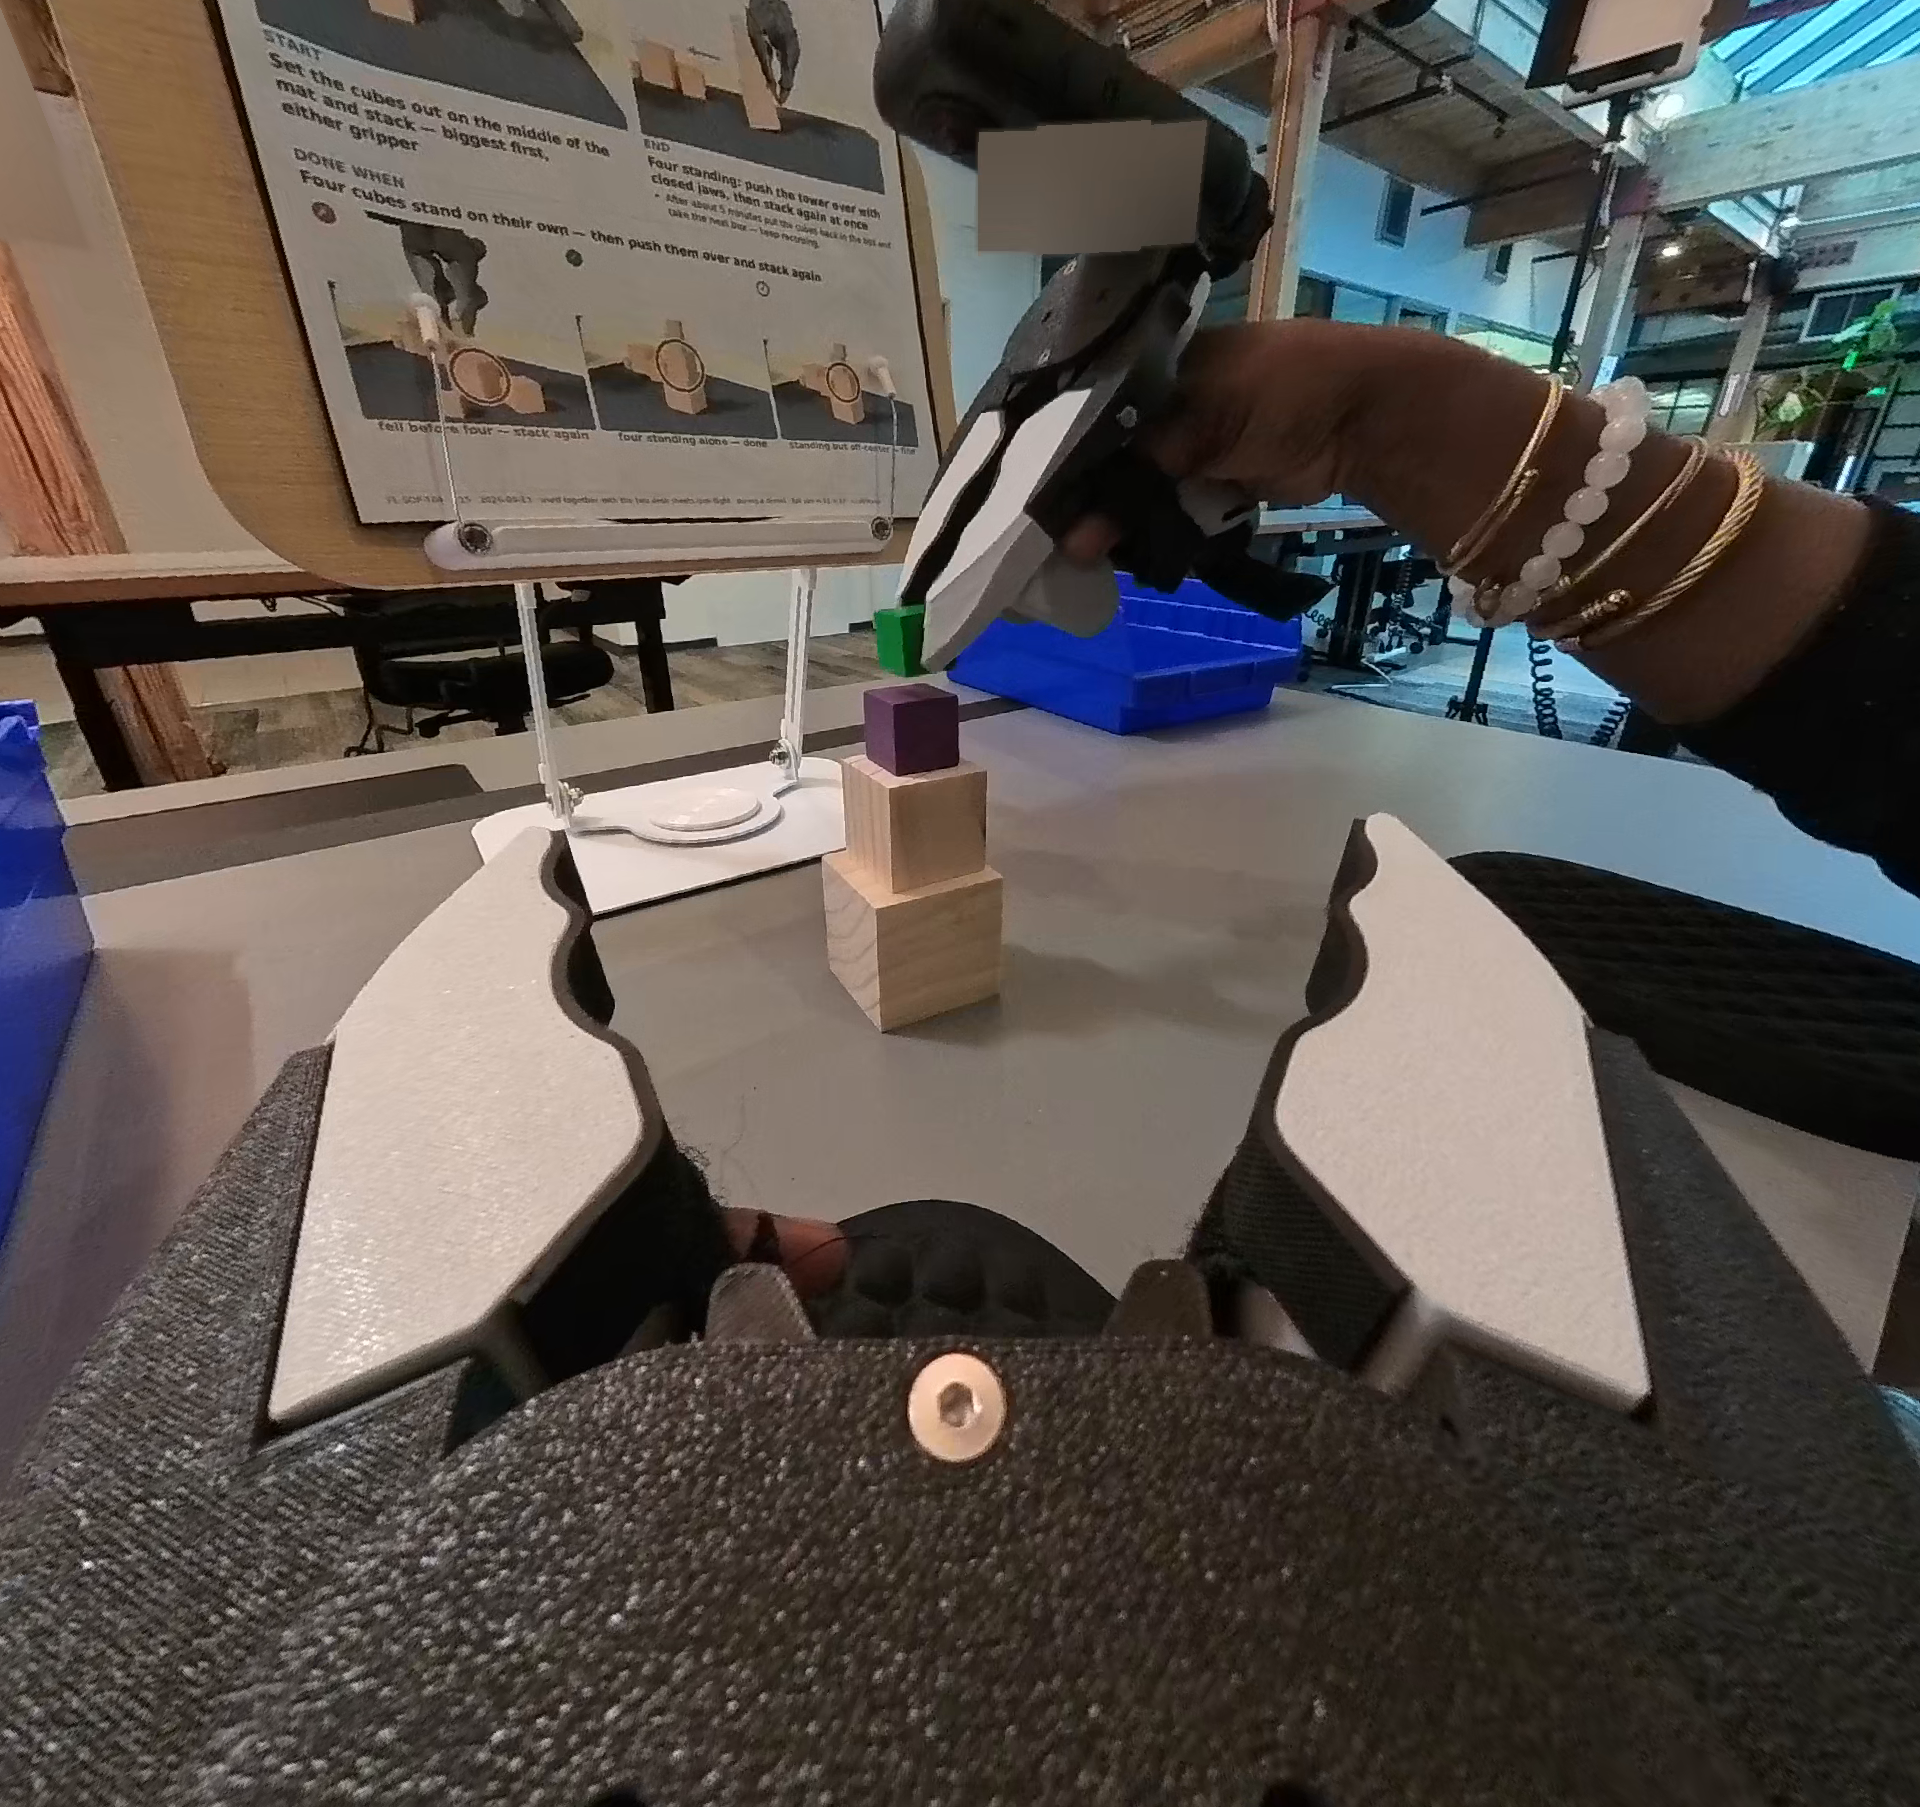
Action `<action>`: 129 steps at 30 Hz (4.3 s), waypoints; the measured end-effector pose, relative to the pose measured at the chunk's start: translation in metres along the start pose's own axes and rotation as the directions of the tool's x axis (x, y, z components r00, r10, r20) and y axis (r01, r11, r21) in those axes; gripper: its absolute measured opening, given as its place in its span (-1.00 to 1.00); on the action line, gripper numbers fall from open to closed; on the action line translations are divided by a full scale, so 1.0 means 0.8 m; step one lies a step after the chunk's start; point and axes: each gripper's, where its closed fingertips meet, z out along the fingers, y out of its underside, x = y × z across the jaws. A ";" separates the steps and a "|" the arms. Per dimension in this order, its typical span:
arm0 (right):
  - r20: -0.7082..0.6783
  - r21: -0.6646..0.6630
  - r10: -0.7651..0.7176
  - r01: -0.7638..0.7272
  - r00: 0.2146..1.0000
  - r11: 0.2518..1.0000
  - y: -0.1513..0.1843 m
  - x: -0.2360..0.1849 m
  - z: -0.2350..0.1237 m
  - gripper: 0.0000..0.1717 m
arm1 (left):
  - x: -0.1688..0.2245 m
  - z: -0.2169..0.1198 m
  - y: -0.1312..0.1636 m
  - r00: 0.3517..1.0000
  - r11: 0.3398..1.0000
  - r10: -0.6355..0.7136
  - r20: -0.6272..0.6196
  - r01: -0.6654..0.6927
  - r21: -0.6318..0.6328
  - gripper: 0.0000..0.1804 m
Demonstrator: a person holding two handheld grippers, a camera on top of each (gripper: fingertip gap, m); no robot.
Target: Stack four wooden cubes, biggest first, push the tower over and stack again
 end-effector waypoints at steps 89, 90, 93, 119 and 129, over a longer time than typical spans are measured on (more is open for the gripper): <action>-0.397 0.718 0.237 0.140 0.887 0.681 0.170 -0.091 -0.095 0.46 | -0.035 0.021 -0.024 0.991 0.975 0.119 -0.058 -0.128 -0.180 0.28; -0.405 0.712 0.233 0.145 0.884 0.687 0.170 -0.092 -0.094 0.45 | -0.040 0.021 -0.027 0.990 0.971 0.115 -0.081 -0.129 -0.202 0.06; -0.410 0.713 0.232 0.151 0.882 0.685 0.170 -0.092 -0.095 0.44 | -0.062 0.023 -0.024 0.988 0.942 0.111 -0.109 -0.139 -0.305 -1.00; -0.358 0.782 0.291 0.114 0.887 0.613 0.171 -0.087 -0.110 0.30 | -0.065 0.151 0.110 0.938 0.743 0.084 -0.338 -0.285 -0.605 -1.00; -0.357 0.788 0.299 0.113 0.885 0.605 0.172 -0.086 -0.112 0.30 | -0.050 0.155 0.114 0.931 0.749 0.079 -0.357 -0.292 -0.595 -1.00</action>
